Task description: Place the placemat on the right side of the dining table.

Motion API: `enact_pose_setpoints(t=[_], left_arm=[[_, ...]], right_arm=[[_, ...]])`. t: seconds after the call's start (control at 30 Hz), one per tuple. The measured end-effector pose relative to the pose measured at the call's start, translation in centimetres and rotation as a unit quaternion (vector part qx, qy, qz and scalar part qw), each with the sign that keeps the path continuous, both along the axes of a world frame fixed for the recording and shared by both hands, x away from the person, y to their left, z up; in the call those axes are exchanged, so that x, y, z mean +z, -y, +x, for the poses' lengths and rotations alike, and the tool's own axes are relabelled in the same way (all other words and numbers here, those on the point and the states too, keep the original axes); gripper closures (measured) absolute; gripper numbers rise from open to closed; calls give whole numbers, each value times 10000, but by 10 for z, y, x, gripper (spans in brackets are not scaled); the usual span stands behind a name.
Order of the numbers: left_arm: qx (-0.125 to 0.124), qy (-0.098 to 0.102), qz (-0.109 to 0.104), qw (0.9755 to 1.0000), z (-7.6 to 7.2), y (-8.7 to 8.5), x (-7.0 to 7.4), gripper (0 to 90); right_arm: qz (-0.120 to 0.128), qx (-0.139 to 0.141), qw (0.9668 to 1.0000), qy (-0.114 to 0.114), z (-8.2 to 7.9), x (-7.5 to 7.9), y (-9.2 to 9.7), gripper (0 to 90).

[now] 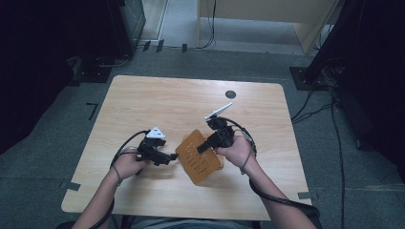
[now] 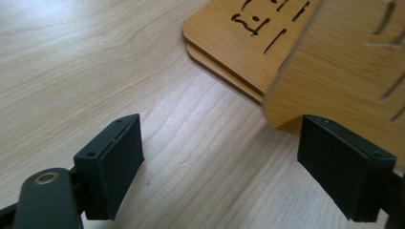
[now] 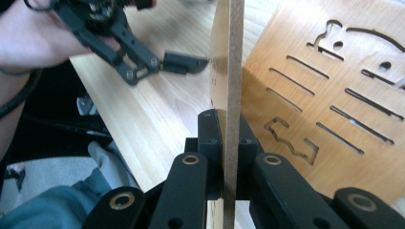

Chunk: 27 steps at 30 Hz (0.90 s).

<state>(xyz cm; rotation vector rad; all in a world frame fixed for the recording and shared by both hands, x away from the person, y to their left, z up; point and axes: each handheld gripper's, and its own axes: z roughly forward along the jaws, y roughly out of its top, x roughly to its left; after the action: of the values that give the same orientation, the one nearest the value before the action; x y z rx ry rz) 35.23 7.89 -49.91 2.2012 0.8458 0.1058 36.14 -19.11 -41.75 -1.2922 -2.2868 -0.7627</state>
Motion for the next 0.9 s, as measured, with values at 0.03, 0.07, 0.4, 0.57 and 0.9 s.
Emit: enact_pose_setpoints(t=[0.03,0.07,0.4,0.57,0.9], left_arm=[[9,-10,-41,10000,0,-1,1,147],[29,-19,-74,10000,0,-1,1,147],[75,0,257,9996,2,1,-7,147],[244,59,289,9993,5,0,-7,147],[214,181,402,9988,8,1,-8,146]], right_arm=[[9,9,10000,-8,-1,2,1,876],[-8,23,10000,-25,-1,4,1,876],[-289,-358,9981,406,3,31,31,876],[-728,-757,9926,607,8,38,53,875],[-1281,-1310,9802,747,11,46,81,875]])
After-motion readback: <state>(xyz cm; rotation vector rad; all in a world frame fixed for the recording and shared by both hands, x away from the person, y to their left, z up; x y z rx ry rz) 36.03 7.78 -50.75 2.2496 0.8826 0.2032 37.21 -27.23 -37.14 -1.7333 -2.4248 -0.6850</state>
